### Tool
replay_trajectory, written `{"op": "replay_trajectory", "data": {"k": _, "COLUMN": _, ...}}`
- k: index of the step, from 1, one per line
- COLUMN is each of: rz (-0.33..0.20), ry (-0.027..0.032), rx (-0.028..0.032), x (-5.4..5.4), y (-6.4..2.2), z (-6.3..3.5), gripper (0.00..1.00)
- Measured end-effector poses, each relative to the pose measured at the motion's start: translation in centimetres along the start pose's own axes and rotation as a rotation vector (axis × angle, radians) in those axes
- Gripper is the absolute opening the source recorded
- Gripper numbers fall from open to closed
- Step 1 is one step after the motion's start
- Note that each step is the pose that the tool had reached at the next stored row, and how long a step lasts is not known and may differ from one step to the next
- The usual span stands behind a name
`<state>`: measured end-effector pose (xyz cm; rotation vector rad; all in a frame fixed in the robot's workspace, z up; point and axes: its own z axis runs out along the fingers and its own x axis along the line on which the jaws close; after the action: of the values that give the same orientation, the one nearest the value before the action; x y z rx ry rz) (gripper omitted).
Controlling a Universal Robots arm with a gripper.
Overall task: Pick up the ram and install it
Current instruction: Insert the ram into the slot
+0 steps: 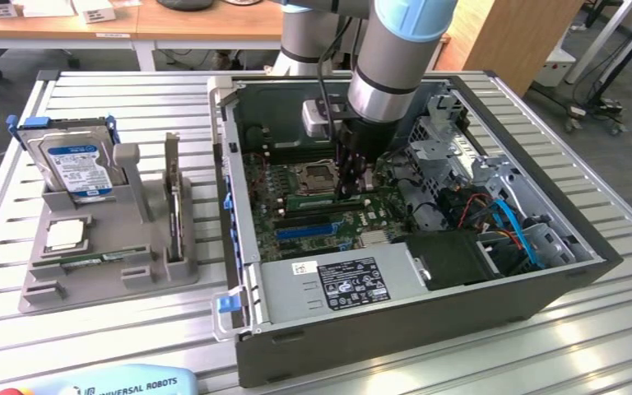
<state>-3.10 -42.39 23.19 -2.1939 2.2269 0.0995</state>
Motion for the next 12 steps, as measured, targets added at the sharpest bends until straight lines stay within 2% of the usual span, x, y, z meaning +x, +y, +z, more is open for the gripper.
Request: {"op": "replay_trajectory", "data": {"k": 12, "rz": 0.000, "ry": 0.0002, "rx": -0.0001, "x": 0.00, "y": 0.00, "z": 0.10, "gripper": 0.12}}
